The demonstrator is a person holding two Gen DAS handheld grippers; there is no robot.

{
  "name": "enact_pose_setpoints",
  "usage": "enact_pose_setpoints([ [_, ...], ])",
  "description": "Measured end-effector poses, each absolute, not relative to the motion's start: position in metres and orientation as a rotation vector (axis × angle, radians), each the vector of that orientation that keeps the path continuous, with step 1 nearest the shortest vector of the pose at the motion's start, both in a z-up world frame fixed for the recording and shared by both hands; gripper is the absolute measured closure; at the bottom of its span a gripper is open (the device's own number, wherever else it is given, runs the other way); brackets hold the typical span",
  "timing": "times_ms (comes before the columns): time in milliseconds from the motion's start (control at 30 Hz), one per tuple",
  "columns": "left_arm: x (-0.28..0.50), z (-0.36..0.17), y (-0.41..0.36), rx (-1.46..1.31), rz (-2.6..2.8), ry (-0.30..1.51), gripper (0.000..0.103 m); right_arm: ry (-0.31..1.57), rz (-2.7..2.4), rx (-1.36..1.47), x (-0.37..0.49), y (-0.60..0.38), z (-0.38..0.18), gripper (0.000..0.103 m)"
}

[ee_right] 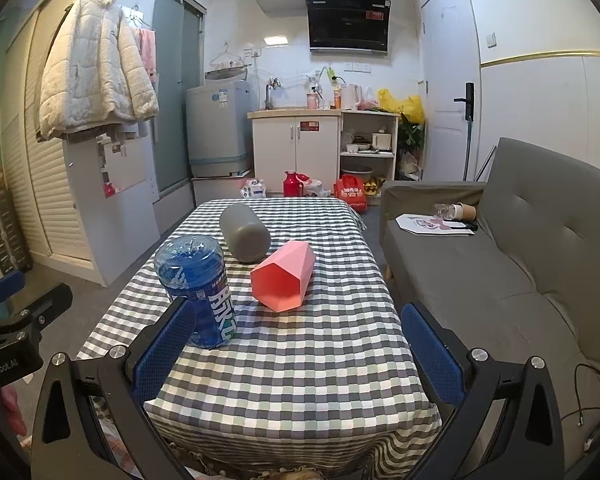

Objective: Flip cup upside down

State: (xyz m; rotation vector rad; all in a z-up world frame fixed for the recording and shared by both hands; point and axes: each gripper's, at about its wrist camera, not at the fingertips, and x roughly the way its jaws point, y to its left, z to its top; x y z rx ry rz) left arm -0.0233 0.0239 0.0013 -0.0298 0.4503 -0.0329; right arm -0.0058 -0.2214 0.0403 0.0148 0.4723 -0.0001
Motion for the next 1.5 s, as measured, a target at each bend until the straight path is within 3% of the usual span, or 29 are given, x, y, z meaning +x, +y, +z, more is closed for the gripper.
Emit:
enact_pose_setpoints([
  [1500, -0.0225, 0.0009, 0.0283, -0.018, 0.001, 0.458, 0.0, 0.489, -0.002, -0.012, -0.0032, -0.2211, 0.0375, 0.0],
])
